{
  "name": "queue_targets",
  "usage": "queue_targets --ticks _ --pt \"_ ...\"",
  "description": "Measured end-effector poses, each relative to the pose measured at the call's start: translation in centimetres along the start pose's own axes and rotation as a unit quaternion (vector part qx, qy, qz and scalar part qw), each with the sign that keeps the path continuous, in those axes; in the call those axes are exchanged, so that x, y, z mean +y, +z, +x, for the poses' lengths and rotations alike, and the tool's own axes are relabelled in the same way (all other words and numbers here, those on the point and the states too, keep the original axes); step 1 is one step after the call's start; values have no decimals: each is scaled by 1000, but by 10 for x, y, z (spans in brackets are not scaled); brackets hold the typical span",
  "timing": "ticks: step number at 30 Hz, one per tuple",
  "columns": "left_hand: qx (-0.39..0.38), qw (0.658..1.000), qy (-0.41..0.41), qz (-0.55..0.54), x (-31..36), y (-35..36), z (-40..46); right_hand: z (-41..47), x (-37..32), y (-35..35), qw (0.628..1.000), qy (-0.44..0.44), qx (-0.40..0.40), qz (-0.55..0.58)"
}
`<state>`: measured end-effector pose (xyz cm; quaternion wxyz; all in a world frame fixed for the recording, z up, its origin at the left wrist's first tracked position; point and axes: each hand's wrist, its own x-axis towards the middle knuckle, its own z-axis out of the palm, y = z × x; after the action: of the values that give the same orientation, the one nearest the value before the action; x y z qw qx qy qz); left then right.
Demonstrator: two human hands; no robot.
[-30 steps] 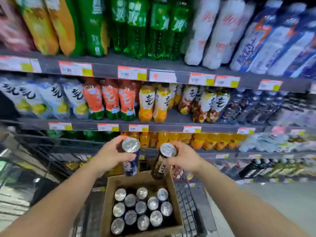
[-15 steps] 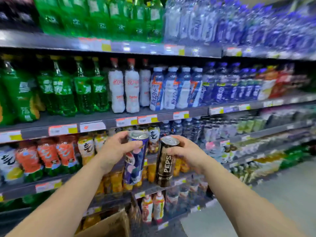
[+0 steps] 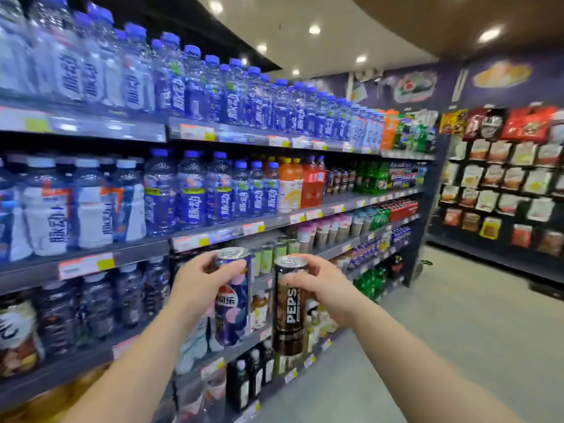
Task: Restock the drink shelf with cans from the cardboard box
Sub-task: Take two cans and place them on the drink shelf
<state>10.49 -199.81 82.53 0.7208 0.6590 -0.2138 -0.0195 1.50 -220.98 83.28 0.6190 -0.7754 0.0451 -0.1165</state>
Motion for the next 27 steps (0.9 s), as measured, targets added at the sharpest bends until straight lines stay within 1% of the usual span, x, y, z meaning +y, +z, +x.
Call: queue_targets --ticks 2,4,7,10,14,19,24,27 --pt "-3 1000 -2 -17 -4 40 25 12 8 -40 1000 -2 31 0" --pt "-12 1000 3 -12 -9 77 48 26 16 -75 998 -2 62 18" --pt "-26 999 10 -22 -22 129 86 54 32 -123 995 -9 85 42" --pt "-44 998 7 -45 -42 179 134 95 53 -172 993 -17 112 32" --pt "-73 996 17 -38 -68 242 217 163 71 -243 991 -27 129 9" --pt "-105 994 10 -32 -87 320 328 253 74 -330 989 -49 141 -4" --pt "-100 995 22 -15 -107 399 415 335 102 -411 987 -58 147 12" --pt "-76 997 31 1 -130 439 459 390 131 -459 989 -62 134 19"
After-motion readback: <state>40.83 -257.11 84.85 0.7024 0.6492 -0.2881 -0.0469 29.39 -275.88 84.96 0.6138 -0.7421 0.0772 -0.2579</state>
